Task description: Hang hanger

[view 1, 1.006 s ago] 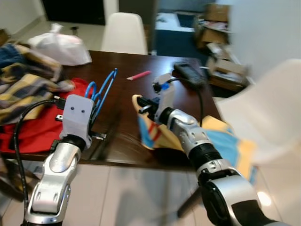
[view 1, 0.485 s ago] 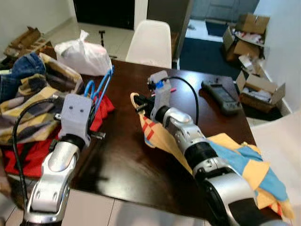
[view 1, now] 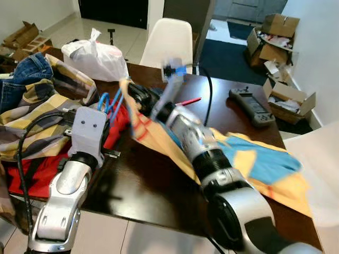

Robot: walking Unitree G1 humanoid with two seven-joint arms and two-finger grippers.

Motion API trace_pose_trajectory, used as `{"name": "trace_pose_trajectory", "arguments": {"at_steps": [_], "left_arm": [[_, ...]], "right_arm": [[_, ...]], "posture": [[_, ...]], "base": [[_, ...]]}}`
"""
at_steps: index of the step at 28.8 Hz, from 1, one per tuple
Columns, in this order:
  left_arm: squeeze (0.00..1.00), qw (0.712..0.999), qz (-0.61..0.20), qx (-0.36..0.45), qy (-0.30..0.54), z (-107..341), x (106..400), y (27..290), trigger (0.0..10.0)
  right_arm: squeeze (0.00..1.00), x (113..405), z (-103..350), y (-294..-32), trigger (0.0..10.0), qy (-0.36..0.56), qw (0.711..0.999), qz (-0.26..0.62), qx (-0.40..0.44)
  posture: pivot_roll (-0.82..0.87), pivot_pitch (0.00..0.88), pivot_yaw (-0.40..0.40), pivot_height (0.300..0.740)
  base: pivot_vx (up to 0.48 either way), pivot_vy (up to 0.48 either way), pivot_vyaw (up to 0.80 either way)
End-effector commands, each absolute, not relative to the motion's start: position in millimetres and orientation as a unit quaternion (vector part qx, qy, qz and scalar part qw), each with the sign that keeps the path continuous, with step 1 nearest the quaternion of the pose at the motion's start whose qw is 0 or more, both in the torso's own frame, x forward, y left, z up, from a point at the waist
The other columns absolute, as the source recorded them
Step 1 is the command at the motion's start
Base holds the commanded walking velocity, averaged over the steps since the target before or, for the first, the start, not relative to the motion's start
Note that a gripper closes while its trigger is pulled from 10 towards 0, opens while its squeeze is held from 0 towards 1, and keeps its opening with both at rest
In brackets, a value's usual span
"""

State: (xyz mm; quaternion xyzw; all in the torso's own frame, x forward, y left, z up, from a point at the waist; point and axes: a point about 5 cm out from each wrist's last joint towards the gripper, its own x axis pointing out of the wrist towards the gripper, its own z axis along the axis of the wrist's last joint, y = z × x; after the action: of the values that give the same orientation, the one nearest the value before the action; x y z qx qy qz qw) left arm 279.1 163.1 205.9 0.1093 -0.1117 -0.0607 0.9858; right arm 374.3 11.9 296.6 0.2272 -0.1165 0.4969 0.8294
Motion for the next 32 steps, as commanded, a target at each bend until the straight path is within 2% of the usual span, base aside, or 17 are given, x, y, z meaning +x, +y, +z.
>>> {"name": "trace_pose_trajectory", "arguments": {"at_steps": [1, 2, 3, 4, 5, 6, 7, 8, 14, 18, 20, 22, 26, 29, 30, 31, 32], "left_arm": [[0.00, 0.986, -0.063, 0.108, -0.110, 204.2, 276.6, 159.8, 10.0], [0.00, 0.986, -0.063, 0.108, -0.110, 204.2, 276.6, 159.8, 10.0], [0.00, 0.986, -0.064, 0.107, -0.110, 204.2, 276.3, 158.9, 10.0], [0.00, 0.986, -0.064, 0.107, -0.110, 204.1, 275.8, 158.6, 10.0], [0.00, 0.986, -0.064, 0.107, -0.110, 204.1, 275.8, 158.6, 10.0], [0.00, 0.986, -0.063, 0.106, -0.109, 203.7, 275.2, 158.6, 10.0], [0.00, 0.986, -0.063, 0.106, -0.109, 203.7, 275.2, 158.6, 10.0], [0.00, 0.987, -0.063, 0.106, -0.108, 203.1, 274.5, 158.9, 10.0], [0.00, 0.987, -0.062, 0.106, -0.107, 203.3, 274.4, 159.1, 10.0], [0.00, 0.986, -0.059, 0.109, -0.110, 205.1, 275.7, 159.8, 10.0], [0.00, 0.986, -0.056, 0.111, -0.111, 205.9, 276.2, 160.6, 10.0], [0.00, 0.986, -0.056, 0.111, -0.111, 205.9, 276.2, 160.6, 10.0], [0.00, 0.986, -0.058, 0.112, -0.111, 205.4, 274.8, 160.5, 10.0], [0.00, 0.986, -0.058, 0.112, -0.111, 205.4, 274.8, 160.5, 10.0], [0.00, 0.986, -0.058, 0.112, -0.111, 205.9, 274.7, 160.9, 10.0], [0.00, 0.986, -0.058, 0.112, -0.111, 205.9, 274.7, 160.9, 10.0], [0.00, 0.985, -0.049, 0.115, -0.118, 209.9, 274.9, 165.4, 10.0]], "right_arm": [[0.00, 378.4, 286.5, 15.3, 10.0, -0.091, 0.847, 0.476, 0.221], [0.00, 378.4, 286.5, 15.3, 10.0, -0.091, 0.847, 0.476, 0.221], [0.00, 381.4, 273.5, 16.2, 10.0, -0.063, 0.866, 0.456, 0.193], [0.18, 384.9, 256.4, 12.9, 10.0, -0.032, 0.889, 0.428, 0.160], [0.18, 384.9, 256.4, 12.9, 10.0, -0.032, 0.889, 0.428, 0.160], [1.00, 387.5, 239.6, 6.5, 10.0, -0.007, 0.906, 0.404, 0.126], [1.00, 387.5, 239.6, 6.5, 10.0, -0.007, 0.906, 0.404, 0.126], [1.00, 391.7, 217.4, -10.8, 10.0, 0.021, 0.929, 0.360, 0.081], [1.00, 394.1, 208.6, -23.0, 10.0, 0.032, 0.941, 0.333, 0.056], [1.00, 401.4, 199.7, -51.7, 10.0, 0.048, 0.963, 0.264, 0.016], [1.00, 407.3, 198.6, -76.3, 10.0, 0.050, 0.976, 0.208, -0.029], [1.00, 407.3, 198.6, -76.3, 10.0, 0.050, 0.976, 0.208, -0.029], [1.00, 410.6, 208.6, -109.4, 10.0, 0.055, 0.966, 0.244, -0.062], [1.00, 410.6, 208.6, -109.4, 10.0, 0.055, 0.966, 0.244, -0.062], [1.00, 407.1, 217.5, -123.7, 10.0, 0.040, 0.954, 0.295, -0.024], [1.00, 407.1, 217.5, -123.7, 10.0, 0.040, 0.954, 0.295, -0.024], [0.00, 402.6, 227.3, -137.3, 10.0, 0.008, 0.946, 0.323, 0.021]], "posture": [[0.13, 0.093, -0.118, 0.740], [0.13, 0.093, -0.118, 0.740], [0.13, 0.094, -0.122, 0.740], [0.13, 0.098, -0.123, 0.740], [0.13, 0.098, -0.123, 0.740], [0.13, 0.100, -0.122, 0.740], [0.13, 0.100, -0.122, 0.740], [0.13, 0.107, -0.118, 0.740], [0.12, 0.107, -0.114, 0.740], [0.12, 0.109, -0.111, 0.740], [0.12, 0.109, -0.111, 0.740], [0.12, 0.109, -0.111, 0.740], [0.12, 0.108, -0.112, 0.740], [0.12, 0.108, -0.112, 0.740], [0.11, 0.104, -0.105, 0.740], [0.11, 0.104, -0.105, 0.740], [0.11, 0.104, -0.100, 0.740]], "base": [[0.000, 0.000, 0.00], [0.000, 0.000, 0.00], [0.000, 0.000, 0.00], [0.000, 0.000, 0.00], [0.000, 0.000, 0.00], [0.000, 0.000, 0.00], [0.000, 0.000, 0.00], [0.000, 0.000, 0.00], [0.000, 0.000, 0.00], [0.000, 0.000, 0.00], [0.000, 0.000, 0.00], [0.000, 0.000, 0.00], [0.000, 0.000, 0.00], [0.000, 0.000, 0.00], [0.000, 0.000, 0.00], [0.000, 0.000, 0.00], [0.000, 0.000, 0.00]]}}
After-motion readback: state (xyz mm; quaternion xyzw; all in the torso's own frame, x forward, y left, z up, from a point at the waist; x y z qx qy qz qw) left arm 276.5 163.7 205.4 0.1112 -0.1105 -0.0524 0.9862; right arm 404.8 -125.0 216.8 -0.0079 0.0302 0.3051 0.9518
